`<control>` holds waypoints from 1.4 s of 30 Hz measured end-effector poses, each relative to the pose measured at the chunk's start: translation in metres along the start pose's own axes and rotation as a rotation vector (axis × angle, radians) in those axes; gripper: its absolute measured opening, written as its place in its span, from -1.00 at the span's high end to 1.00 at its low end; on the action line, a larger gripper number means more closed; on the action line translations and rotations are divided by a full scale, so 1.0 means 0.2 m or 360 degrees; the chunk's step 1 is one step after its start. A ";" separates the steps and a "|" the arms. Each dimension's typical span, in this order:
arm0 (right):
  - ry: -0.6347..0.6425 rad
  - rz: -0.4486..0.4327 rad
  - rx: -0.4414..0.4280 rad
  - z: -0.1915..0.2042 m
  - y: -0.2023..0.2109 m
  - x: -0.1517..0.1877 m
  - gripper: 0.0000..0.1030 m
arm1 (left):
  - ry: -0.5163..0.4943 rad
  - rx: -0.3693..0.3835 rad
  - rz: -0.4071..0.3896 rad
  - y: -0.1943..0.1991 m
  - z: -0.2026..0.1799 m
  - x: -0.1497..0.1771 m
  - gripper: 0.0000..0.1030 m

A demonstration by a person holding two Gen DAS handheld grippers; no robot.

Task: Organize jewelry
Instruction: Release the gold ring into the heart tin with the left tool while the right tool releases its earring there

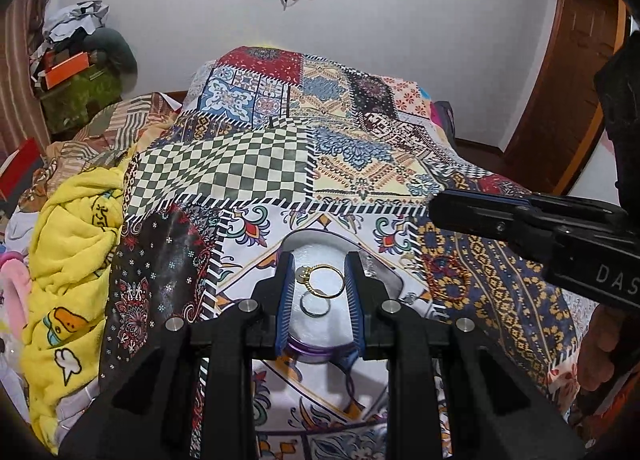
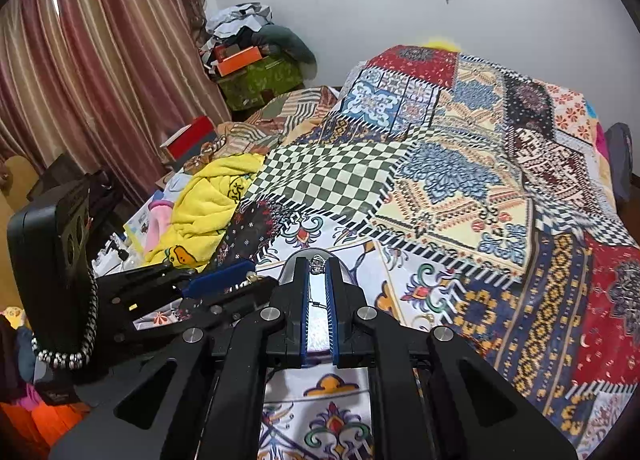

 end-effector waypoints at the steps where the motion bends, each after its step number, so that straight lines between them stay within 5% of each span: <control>1: -0.0001 0.0006 -0.0006 0.00 -0.01 0.00 0.86 | 0.0001 0.0001 0.0005 -0.01 0.00 0.00 0.53; 25: -0.0032 0.0199 -0.0082 -0.07 -0.24 0.01 0.86 | -0.0024 0.0086 0.0103 -0.19 -0.01 0.04 0.53; 42: -0.0040 0.0059 0.0071 -0.08 0.06 0.00 0.73 | 0.0003 0.0039 0.0103 -0.08 0.01 0.02 0.53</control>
Point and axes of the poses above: each gripper's, at about its wrist camera, not at the fingertips, and y roughly against the way its jaws point, z to its left, x to its underside, the point moved 1 cm from there along -y, roughly the way its jaws point, and after that the axes turned 11 degrees about -x, right-handed, at the moved point
